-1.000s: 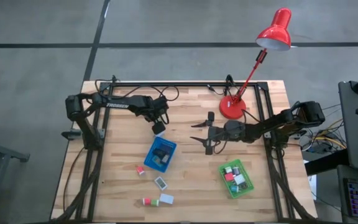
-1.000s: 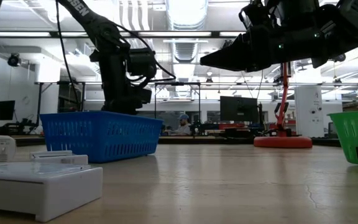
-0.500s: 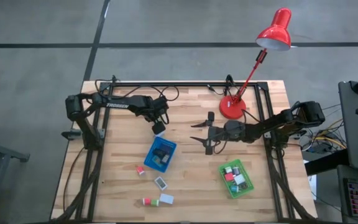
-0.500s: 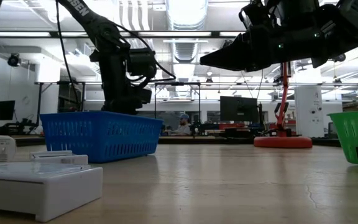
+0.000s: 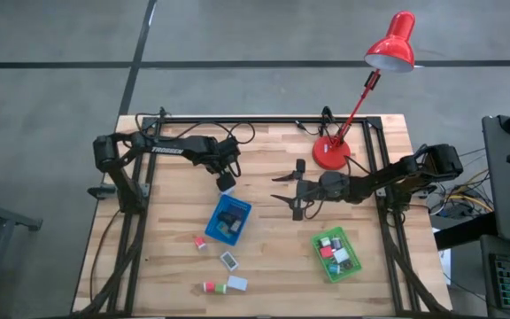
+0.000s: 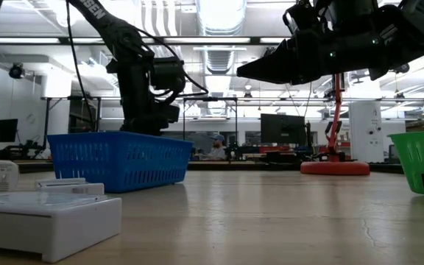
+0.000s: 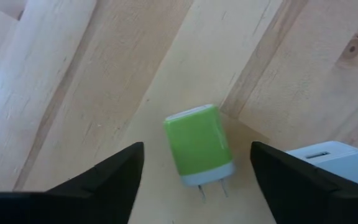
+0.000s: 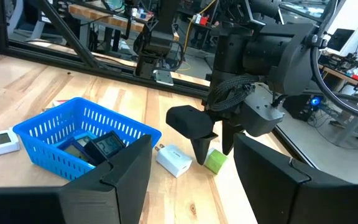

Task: Pick & Place Office items
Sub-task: Put the top green charger adapter into the green bin

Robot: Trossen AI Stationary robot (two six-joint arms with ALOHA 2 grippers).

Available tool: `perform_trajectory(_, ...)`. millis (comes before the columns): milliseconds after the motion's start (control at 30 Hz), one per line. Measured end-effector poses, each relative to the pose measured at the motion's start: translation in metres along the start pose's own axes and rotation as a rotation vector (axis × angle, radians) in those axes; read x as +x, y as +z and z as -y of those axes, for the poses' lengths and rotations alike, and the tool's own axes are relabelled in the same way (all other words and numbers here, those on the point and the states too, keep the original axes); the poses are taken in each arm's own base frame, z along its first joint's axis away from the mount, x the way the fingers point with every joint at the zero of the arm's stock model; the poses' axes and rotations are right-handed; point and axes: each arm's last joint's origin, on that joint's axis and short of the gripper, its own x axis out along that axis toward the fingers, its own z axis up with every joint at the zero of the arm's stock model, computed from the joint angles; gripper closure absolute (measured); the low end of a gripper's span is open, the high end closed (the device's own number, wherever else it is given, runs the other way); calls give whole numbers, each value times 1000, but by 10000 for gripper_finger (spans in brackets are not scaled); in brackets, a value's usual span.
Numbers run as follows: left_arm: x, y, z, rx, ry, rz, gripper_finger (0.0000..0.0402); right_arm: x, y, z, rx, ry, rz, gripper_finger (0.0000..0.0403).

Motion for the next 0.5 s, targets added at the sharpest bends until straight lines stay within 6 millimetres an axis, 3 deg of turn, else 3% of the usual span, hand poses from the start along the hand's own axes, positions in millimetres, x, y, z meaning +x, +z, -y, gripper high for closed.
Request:
perform_trajectory(133, 0, 0, 0, 2, 0, 0, 166, 0, 0, 0, 0, 0, 0, 181)
perform_trajectory(333, 0, 0, 0, 28, 2, 4, 291, 0, 0, 0, 0, 0, 0, 181)
perform_trajectory(500, -1, 1, 0, 56, 1, 6, 295, 0, 0, 0, 3, 0, 0, 181)
